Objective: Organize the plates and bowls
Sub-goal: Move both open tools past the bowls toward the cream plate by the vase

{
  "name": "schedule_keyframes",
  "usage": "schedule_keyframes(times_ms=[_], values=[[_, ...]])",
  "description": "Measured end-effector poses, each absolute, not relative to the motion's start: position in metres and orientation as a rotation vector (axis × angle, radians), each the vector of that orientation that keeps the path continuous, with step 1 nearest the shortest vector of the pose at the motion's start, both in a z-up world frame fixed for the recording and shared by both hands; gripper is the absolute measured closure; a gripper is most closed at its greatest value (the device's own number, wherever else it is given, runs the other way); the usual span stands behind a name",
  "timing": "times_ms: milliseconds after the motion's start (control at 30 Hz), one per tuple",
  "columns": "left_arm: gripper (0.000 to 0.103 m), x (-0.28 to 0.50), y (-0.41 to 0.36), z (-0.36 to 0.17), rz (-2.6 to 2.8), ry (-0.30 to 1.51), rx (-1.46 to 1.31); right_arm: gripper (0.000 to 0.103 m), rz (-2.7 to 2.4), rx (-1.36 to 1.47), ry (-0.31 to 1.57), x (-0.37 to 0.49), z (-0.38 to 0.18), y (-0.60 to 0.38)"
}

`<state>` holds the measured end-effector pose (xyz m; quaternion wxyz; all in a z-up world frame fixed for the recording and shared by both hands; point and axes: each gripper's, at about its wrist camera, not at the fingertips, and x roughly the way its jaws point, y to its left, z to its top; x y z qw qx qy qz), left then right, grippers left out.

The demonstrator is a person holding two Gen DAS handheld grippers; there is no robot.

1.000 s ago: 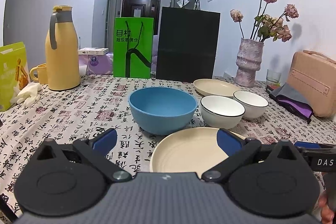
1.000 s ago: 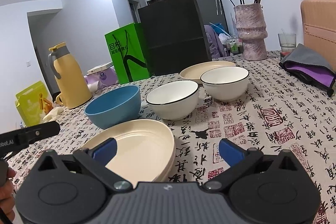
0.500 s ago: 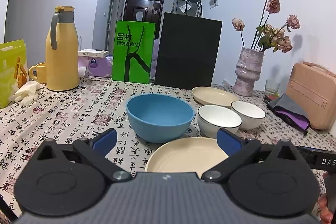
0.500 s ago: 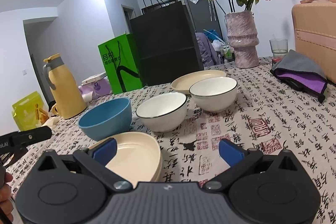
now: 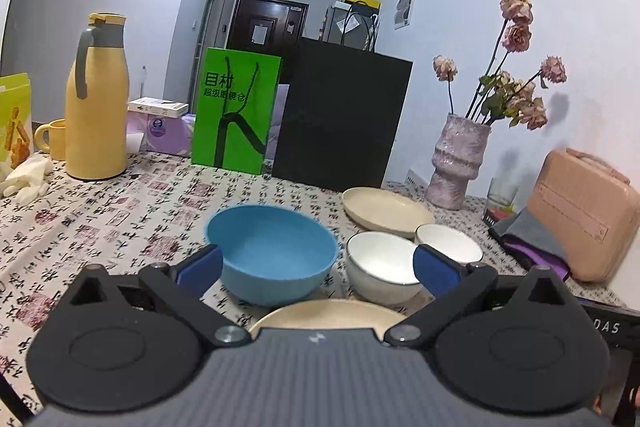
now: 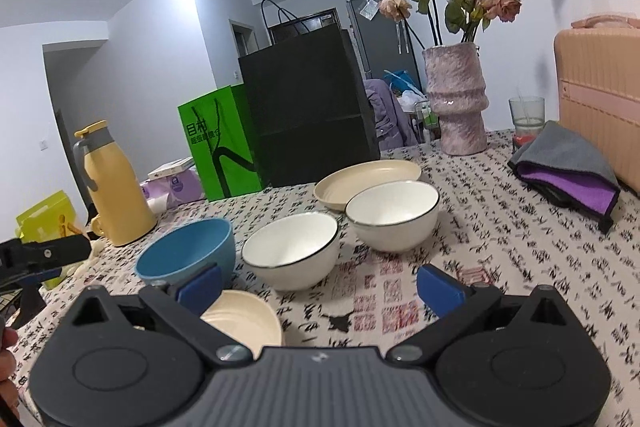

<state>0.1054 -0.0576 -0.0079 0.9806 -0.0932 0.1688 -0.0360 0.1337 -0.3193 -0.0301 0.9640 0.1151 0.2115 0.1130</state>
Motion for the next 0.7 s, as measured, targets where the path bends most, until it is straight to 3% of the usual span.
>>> schedule_keyframes(times_ms=[700], values=[[0.0, 0.163, -0.087, 0.022, -0.083, 0.358, -0.221, 0.0, 0.249, 0.284, 0.438, 0.198, 0.006, -0.349]])
